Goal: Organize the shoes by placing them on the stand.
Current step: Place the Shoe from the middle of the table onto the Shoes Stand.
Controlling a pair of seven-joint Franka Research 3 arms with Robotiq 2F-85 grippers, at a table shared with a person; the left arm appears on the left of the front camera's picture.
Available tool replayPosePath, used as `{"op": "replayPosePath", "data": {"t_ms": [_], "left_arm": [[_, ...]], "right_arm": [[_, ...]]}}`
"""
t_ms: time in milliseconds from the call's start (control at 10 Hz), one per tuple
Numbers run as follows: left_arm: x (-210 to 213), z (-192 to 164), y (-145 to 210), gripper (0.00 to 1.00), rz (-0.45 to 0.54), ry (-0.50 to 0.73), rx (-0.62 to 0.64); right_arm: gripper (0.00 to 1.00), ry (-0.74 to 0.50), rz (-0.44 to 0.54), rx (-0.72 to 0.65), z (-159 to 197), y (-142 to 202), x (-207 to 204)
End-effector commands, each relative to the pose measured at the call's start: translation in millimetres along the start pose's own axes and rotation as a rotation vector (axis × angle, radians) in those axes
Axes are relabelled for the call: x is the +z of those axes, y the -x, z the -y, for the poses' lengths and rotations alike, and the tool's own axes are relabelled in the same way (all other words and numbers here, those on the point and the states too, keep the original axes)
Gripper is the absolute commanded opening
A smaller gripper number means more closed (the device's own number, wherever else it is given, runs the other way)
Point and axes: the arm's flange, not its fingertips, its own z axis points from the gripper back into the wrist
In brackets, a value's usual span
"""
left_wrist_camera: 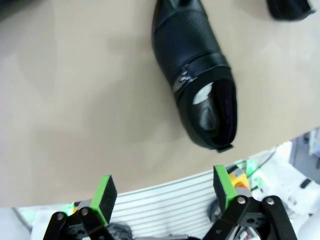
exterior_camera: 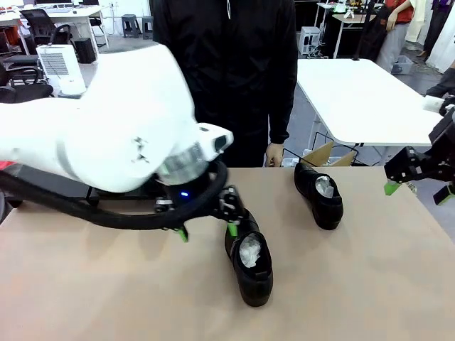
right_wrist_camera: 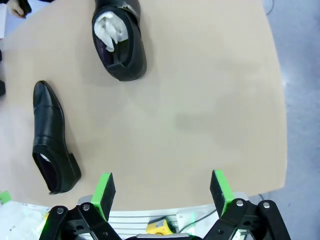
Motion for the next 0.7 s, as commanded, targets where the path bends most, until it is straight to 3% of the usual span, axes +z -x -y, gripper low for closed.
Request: {"op": "replayPosePath", "data": {"t_ms": [0, 300, 600], "left_arm": [[-16, 66, -10, 1.00, 0.088, -0.070, 0.058], [-56, 104, -27, 1.00, 0.117, -0.121, 0.119], [-78, 122, -31, 1.00, 0.125, -0.100, 0.085]], "right_arm": [[1.00, 0.000, 0.001, 0.010, 1, 0, 1], [1.00, 0.000, 0.001, 0.010, 1, 0, 1], [1.00, 0.000, 0.001, 0.010, 1, 0, 1]]}}
